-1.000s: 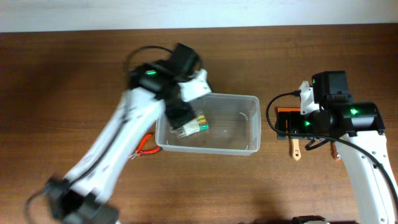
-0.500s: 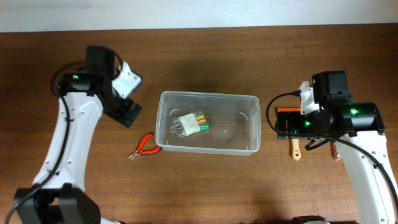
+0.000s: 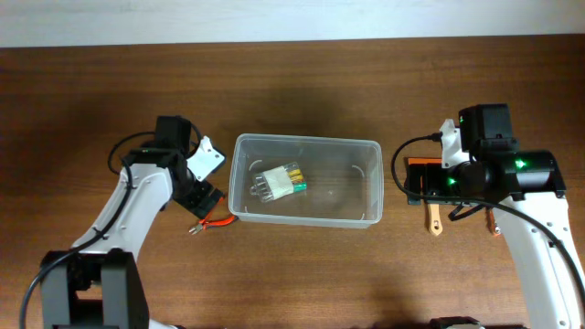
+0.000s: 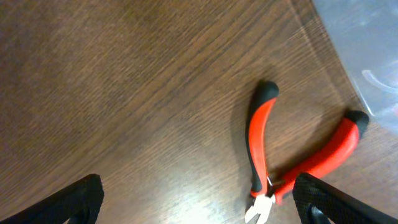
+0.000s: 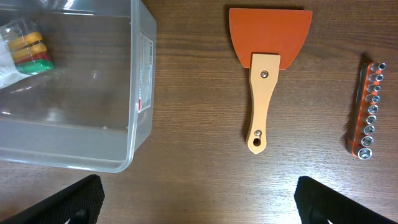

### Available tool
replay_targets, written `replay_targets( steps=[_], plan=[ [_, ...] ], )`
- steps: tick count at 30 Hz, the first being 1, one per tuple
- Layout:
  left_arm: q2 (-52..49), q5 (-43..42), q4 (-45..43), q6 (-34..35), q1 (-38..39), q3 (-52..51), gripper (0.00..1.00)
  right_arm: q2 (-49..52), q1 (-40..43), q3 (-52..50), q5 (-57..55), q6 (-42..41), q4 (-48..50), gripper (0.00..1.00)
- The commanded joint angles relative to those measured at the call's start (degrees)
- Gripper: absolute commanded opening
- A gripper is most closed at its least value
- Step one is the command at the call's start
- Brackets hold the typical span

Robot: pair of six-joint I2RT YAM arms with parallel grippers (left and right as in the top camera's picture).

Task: Pack container
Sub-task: 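Lower left gripper onto the red pliers handle and grasp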

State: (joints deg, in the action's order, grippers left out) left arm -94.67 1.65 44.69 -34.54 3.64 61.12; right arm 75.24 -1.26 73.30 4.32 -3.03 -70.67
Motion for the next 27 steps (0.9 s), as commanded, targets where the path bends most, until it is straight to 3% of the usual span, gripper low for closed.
replay_targets(
  steps=[1,13,26,27],
  plan=[
    [-0.24,-1.53,-2.32,-1.07,0.07,-2.91,0.99,0.09,0.15,1.03,-0.52,-0.15,-0.02,0.99],
    [-0.50,-2.34,-3.80,-1.07,0.11,-5.60,0.99,0.09,0.15,1.03,-0.50,-0.17,-0.07,0.99],
    [-7.28,-3.41,-4.55,-1.05,0.11,-5.79,1.00,0.09,0.15,1.03,-0.52,-0.15,-0.26,0.99],
    [-7.56,-3.41,-4.55,-1.05,0.11,-5.79,0.94,0.09,0.15,1.03,-0.52,-0.15,-0.44,0.99]
  ],
)
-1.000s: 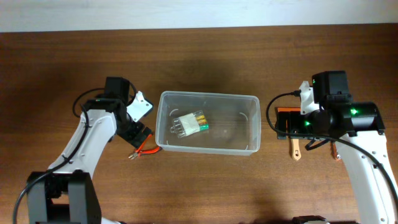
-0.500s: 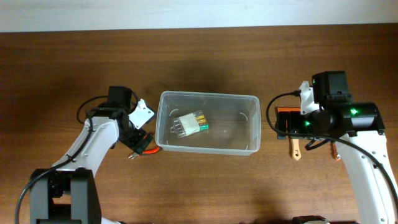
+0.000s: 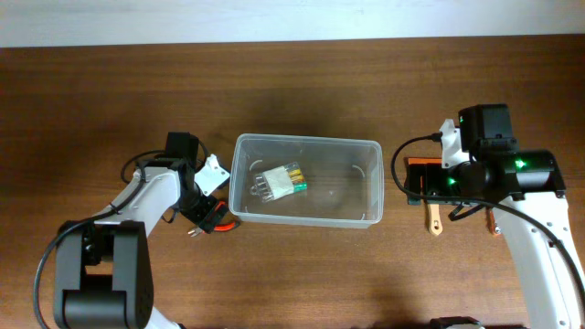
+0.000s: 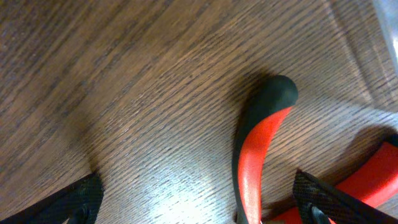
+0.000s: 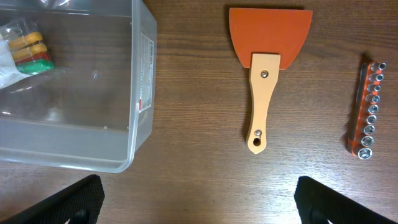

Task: Pack container
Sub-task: 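Lower left gripper onto the red pliers handle and grasp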

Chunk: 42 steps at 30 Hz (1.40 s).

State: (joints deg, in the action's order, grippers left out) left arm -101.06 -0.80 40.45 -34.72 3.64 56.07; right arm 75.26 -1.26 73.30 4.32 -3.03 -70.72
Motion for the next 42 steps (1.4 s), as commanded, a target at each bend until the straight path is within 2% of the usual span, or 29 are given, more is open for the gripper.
replay_targets(
  steps=[1,7,12,14,23,25,29,34,42],
  plan=[
    [-1.18,-0.96,-0.33,-0.87,0.11,-0.74,0.90,0.07,0.15,1.03,-0.50,-0.15,-0.44,0.99],
    [-1.18,-0.96,-0.42,-0.87,0.11,-0.74,0.59,0.07,0.15,1.03,-0.52,-0.15,-0.46,0.99],
    [-1.18,-0.96,-0.39,-0.87,0.11,-0.74,0.46,0.07,0.15,1.03,-0.52,-0.15,-0.46,0.99],
    [-1.18,-0.96,-0.42,-0.87,0.11,-0.74,0.29,0.07,0.15,1.03,-0.52,-0.15,-0.46,0.99],
    [-1.16,-0.96,-0.63,-0.87,0.11,-0.74,0.25,0.07,0.15,1.03,-0.52,-0.15,-0.46,0.99],
    [-1.16,-0.94,-0.79,-0.87,0.11,-0.74,0.21,0.07,0.15,1.03,-0.52,-0.15,-0.48,0.99],
    [-1.16,-0.94,-0.83,-0.87,0.11,-0.74,0.19,0.07,0.15,1.03,-0.52,-0.15,-0.46,0.99],
    [-1.16,-0.92,-0.92,-0.87,-0.02,-0.39,0.02,0.07,0.15,1.03,-0.50,-0.15,-0.46,0.99],
    [-1.14,2.45,-0.39,2.14,-0.42,3.72,0.02,0.07,0.15,1.03,-0.52,-0.15,-0.57,0.99]
  ],
)
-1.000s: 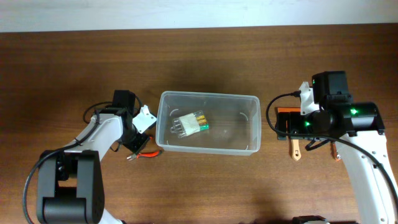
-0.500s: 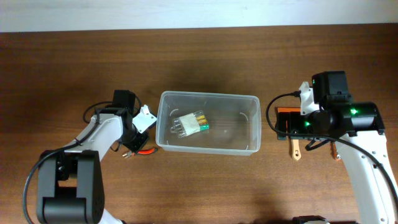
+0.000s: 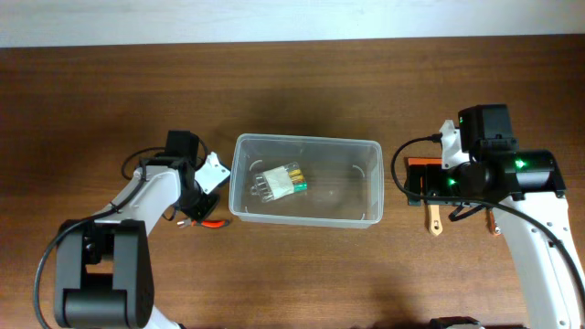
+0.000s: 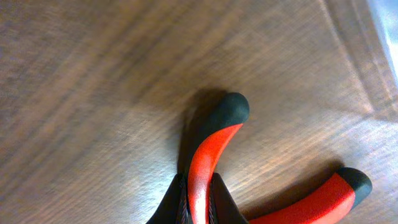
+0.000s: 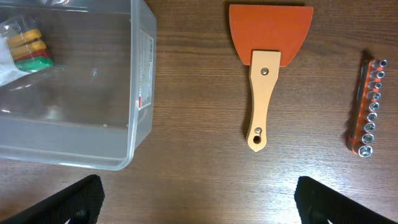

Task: Pack container
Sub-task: 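Lower left gripper onto the red pliers handle and grasp, then lift the red pliers and drop them into the container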

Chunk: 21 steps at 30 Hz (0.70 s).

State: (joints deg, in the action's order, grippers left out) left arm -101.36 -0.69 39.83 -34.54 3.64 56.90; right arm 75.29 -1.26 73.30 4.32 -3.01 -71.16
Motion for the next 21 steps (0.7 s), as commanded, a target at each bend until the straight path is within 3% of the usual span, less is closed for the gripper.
replay_targets(
  steps=[1,13,17,21],
  plan=[
    [-0.83,2.58,0.87,1.97,-0.57,3.87,0.02,0.04,0.15,1.03,-0.52,-0.17,-0.15,0.99],
    [1.51,3.13,13.64,3.96,-3.89,24.39,0.02,0.04,0.15,1.03,-0.52,-0.15,-0.20,0.99],
    [2.51,1.05,21.59,3.56,-0.17,33.83,0.02,0.04,0.15,1.03,-0.52,-0.17,-0.20,0.99],
    [2.99,0.37,28.37,-1.42,7.96,41.97,0.02,0.04,0.15,1.03,-0.52,-0.17,-0.20,0.99]
  ],
)
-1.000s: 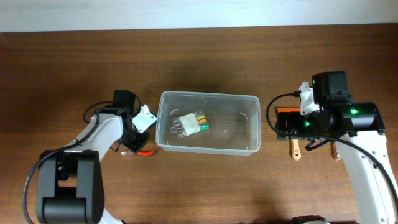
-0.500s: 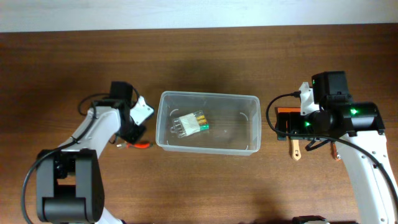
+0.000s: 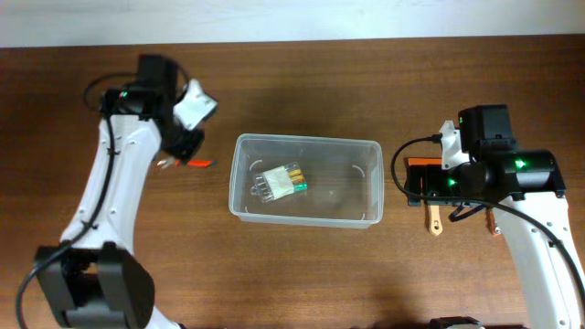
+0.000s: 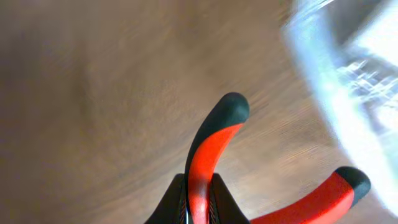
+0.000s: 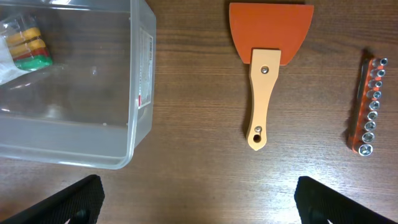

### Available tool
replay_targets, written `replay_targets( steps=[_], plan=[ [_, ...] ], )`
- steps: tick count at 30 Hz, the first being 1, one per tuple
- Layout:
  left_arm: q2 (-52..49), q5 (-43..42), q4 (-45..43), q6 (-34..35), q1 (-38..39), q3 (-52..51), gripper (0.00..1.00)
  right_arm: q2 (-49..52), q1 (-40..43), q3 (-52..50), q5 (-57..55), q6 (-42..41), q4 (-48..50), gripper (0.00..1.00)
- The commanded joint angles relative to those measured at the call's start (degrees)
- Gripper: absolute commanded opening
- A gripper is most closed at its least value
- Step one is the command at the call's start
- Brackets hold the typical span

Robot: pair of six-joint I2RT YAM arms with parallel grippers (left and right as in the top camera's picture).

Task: Pack container
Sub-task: 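Lift the red pliers and drop them into the container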

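Red pliers with black handle tips (image 4: 210,149) hang off the table, one handle pinched in my left gripper (image 4: 199,190), which is shut on it. In the overhead view the left gripper (image 3: 179,144) sits beside the far left corner of the clear plastic container (image 3: 306,139), with the pliers' red end (image 3: 197,163) poking out. A bag of coloured pieces (image 3: 281,183) lies inside the container. My right gripper (image 5: 200,202) stands open over bare table, right of the container wall (image 5: 142,81).
An orange scraper with a wooden handle (image 5: 266,74) and an orange rail of sockets (image 5: 370,106) lie on the table right of the container, under the right arm. The left wrist view is blurred, with the container (image 4: 348,74) at its upper right.
My left gripper, still shut on the pliers' handle, has moved from the table at the container's near left corner to a raised spot by its far left corner. The right arm is unchanged.
The pliers lay on the table at the container's near left corner with my left gripper open above them. The gripper then stood lower around one handle, then was shut on it. Now the pliers are off the table. The right gripper stayed open throughout.
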State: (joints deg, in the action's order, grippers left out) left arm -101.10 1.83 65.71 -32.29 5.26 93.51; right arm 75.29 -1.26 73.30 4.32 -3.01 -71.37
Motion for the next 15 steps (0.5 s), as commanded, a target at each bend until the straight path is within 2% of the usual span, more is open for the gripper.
replay_targets(
  steps=[1,4,7,15],
  plan=[
    [2.78,-2.10,3.02,-5.03,8.85,6.60,0.02,0.04,0.15,1.03,-0.52,-0.17,0.07,0.99],
    [2.71,-2.10,2.93,-10.60,15.91,7.45,0.02,0.04,0.15,1.03,-0.52,-0.17,0.09,0.99],
    [1.09,-2.16,2.91,-12.24,21.00,7.37,0.02,0.04,0.15,1.03,-0.52,-0.20,0.09,0.99],
    [-7.10,-3.26,2.89,-12.20,24.74,7.15,0.02,0.04,0.15,1.03,-0.52,-0.20,0.09,0.99]
  ],
)
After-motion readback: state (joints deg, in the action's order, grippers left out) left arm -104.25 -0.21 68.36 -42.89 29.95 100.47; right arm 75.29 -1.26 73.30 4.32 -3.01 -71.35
